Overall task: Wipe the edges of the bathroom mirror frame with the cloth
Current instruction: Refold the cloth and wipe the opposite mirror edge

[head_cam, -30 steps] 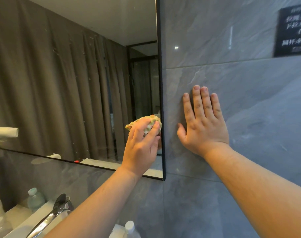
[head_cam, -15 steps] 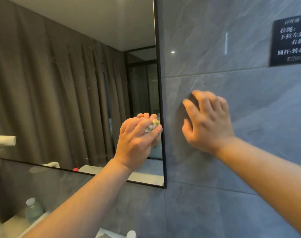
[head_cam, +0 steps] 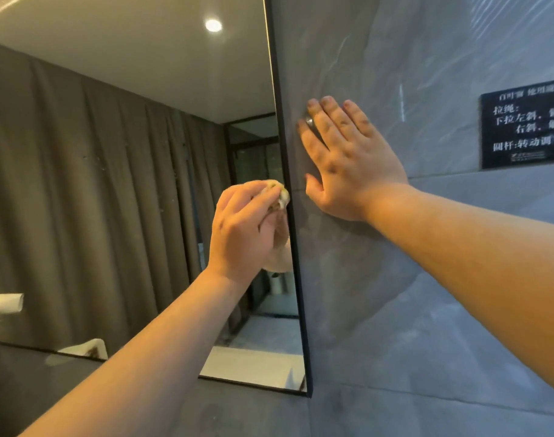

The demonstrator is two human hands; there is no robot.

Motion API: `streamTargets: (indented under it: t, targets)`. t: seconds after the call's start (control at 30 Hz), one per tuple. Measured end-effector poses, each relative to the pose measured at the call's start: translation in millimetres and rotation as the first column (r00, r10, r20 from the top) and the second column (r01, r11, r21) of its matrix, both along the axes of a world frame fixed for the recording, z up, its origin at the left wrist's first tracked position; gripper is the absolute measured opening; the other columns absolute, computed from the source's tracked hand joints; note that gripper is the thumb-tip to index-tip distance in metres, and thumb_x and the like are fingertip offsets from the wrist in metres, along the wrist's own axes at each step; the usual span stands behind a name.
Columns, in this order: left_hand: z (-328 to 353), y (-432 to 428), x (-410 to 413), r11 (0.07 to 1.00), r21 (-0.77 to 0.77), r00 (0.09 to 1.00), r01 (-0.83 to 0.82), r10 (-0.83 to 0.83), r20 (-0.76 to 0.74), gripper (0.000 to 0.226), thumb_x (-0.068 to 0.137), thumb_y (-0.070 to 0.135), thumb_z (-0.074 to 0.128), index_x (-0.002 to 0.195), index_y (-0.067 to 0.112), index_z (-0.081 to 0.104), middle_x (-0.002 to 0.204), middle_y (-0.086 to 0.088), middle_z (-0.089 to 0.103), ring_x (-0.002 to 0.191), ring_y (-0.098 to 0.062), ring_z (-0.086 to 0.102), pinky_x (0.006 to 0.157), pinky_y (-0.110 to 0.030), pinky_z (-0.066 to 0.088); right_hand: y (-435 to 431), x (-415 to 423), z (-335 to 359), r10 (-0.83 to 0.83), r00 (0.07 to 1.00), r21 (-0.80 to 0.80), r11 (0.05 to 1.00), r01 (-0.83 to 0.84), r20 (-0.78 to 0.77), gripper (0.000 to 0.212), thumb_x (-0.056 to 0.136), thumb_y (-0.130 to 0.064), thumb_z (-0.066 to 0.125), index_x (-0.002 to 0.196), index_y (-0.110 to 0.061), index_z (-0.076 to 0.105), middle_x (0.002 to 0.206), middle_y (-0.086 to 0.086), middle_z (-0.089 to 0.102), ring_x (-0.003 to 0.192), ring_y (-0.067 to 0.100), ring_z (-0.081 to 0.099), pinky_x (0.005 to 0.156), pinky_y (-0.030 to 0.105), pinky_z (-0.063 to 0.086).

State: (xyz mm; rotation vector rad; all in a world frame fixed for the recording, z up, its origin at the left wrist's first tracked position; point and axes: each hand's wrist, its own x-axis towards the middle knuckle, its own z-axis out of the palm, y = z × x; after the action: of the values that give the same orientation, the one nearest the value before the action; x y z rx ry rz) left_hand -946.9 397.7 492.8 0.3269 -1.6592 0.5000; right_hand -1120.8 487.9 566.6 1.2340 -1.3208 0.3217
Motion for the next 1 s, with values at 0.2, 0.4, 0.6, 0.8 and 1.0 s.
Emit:
streamTargets:
  t: [0.2, 0.4, 0.6, 0.8, 1.0]
  targets:
    - [-44.8, -4.9, 3.6, 0.999, -0.039, 0.994, 0.012, -0.008, 0.107, 0.031, 0.081, -0.004, 0.072, 0.112, 0.0, 0.071, 0.116, -0.014, 0.065, 0.111, -0.029, 0.06, 0.099, -0.041, 0.048, -1.4, -0.3, 0.2, -0.012, 1.0, 0.007, 1.0, 0.012, -0.005, 0.076, 0.092, -0.049, 0.03, 0.154, -0.006, 0.024, 0.161, 0.021, 0.019, 0.15, 0.036, 0.015, 0.123, 0.049, 0.009]
    - [-21.0, -8.0, 5.3, 0.997, -0.072, 0.993, 0.012, -0.004, 0.119, 0.028, 0.081, -0.005, 0.066, 0.108, 0.001, 0.073, 0.114, -0.017, 0.066, 0.104, -0.032, 0.062, 0.096, -0.04, 0.048, -1.0, 1.2, 0.9, -0.017, 1.0, 0.005, 1.0, 0.017, -0.01, 0.075, 0.092, -0.049, 0.03, 0.154, -0.007, 0.022, 0.162, 0.02, 0.017, 0.151, 0.035, 0.014, 0.123, 0.047, 0.006]
    - [25.2, -9.9, -0.3, 0.998, -0.06, 0.999, 0.023, -0.02, 0.042, 0.03, 0.079, -0.008, 0.072, 0.106, 0.005, 0.075, 0.109, -0.014, 0.068, 0.102, -0.032, 0.062, 0.099, -0.029, 0.042, -0.7, -0.1, -0.3, -0.02, 1.0, 0.015, 1.0, 0.02, -0.011, 0.075, 0.094, -0.051, 0.028, 0.156, -0.009, 0.018, 0.163, 0.02, 0.012, 0.151, 0.034, 0.009, 0.123, 0.047, 0.003]
    - [88.9, -3.3, -7.5, 0.996, 0.04, 0.99, 0.085, -0.08, -0.115, 0.027, 0.083, 0.004, 0.07, 0.107, 0.014, 0.075, 0.107, -0.006, 0.064, 0.103, -0.03, 0.059, 0.092, -0.041, 0.048, 2.1, 1.9, 0.1, -0.02, 1.0, 0.029, 0.999, 0.02, 0.003, 0.075, 0.094, -0.051, 0.026, 0.156, -0.01, 0.016, 0.163, 0.019, 0.01, 0.152, 0.033, 0.007, 0.124, 0.048, 0.004]
    - [59.8, -3.2, -12.5, 1.0, -0.006, 0.995, 0.009, -0.01, -0.098, 0.026, 0.085, 0.005, 0.069, 0.11, 0.007, 0.073, 0.109, -0.011, 0.065, 0.103, -0.03, 0.059, 0.1, -0.015, 0.031, 1.1, 1.3, 0.0, -0.02, 1.0, 0.026, 0.999, 0.02, -0.007, 0.075, 0.095, -0.051, 0.026, 0.156, -0.009, 0.016, 0.163, 0.02, 0.01, 0.152, 0.034, 0.008, 0.124, 0.049, 0.005]
